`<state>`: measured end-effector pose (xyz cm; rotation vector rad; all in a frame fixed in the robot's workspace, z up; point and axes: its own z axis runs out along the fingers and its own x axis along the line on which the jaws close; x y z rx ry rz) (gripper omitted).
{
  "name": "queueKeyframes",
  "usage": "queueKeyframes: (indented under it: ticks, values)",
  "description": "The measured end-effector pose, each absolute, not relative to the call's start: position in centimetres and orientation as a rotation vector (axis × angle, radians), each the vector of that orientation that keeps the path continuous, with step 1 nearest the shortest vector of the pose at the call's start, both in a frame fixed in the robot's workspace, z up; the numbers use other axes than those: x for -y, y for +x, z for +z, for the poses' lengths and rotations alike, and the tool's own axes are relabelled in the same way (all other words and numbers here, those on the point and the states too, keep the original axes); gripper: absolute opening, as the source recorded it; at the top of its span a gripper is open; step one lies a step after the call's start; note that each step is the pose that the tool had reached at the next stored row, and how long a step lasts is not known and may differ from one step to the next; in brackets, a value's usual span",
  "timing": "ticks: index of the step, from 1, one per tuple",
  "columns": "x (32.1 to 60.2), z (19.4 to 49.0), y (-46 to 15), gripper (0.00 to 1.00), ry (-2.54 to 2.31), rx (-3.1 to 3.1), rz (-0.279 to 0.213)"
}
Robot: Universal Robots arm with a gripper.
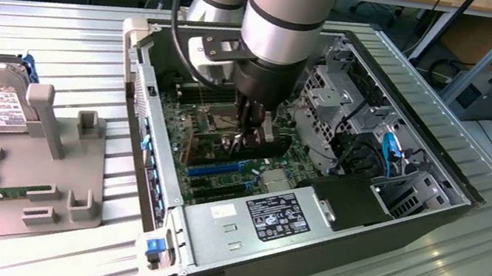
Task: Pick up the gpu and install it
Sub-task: 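Insert the gpu into the slot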
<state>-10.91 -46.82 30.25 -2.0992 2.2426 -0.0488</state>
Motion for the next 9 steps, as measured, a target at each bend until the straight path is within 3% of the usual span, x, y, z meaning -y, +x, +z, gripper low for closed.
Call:
queueKeyframes:
  ticks: [9]
  values:
    - [46.6,29.1,-12.2,0.27,-2.088,-2.254,-0.05]
